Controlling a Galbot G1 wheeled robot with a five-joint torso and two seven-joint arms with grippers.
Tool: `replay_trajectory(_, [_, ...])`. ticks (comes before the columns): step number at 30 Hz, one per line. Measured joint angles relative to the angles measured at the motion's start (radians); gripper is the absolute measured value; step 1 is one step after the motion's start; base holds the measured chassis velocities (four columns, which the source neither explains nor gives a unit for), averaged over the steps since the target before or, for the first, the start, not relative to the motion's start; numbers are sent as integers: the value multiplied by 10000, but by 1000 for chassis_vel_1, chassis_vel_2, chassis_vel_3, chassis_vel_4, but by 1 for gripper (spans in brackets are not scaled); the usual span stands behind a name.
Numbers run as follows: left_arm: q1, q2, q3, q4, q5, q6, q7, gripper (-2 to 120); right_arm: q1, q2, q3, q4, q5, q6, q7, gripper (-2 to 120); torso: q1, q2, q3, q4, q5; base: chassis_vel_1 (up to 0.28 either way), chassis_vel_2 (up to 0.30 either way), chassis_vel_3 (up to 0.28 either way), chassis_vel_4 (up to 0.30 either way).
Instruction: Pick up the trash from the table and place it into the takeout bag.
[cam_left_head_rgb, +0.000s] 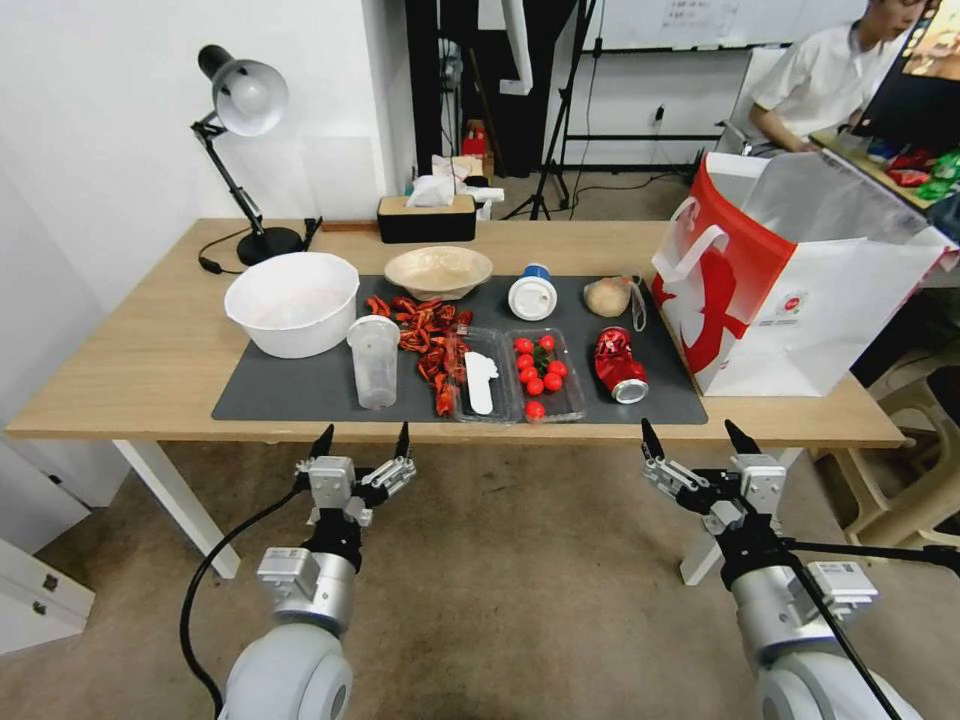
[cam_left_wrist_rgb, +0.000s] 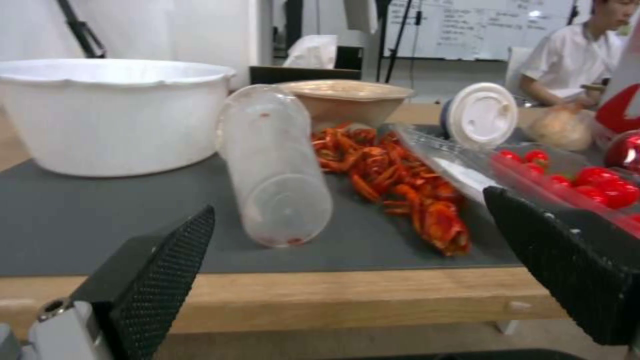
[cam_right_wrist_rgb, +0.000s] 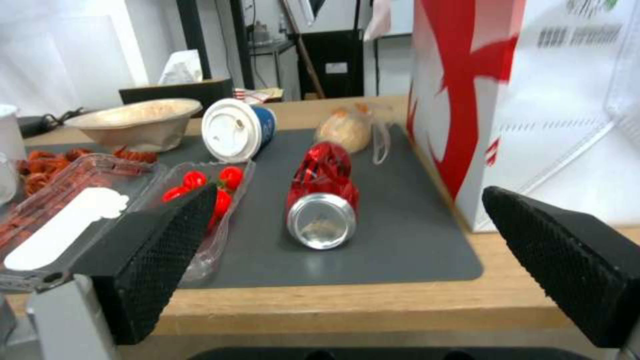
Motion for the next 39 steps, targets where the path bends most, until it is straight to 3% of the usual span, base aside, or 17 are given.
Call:
replay_trajectory(7, [60,95,-56,-71,-12,14,71,100,697,-1013,-654,-1092,989,261,93,100,-2,0,0,2,0,0,0,0,0])
replay_trajectory(15, [131,20,-84,-74,155,21,59,100,1687,-1589,-1307,-1916,1375,653,272,100,-2,0,1,1,0,0,0,0,0])
replay_trajectory(23, [179,-24,-262,1,209,24,43,100,3186,-2515,-1829,-2864,1866,660,996,100,-1,0,1,0,0,0,0,0,0])
replay_trajectory(39, [9,-170,-248,418,42,67,40,100,5152,-2968,-2514,-4709,2809,-322,2133,100,-1,0,1,1,0,0,0,0,0])
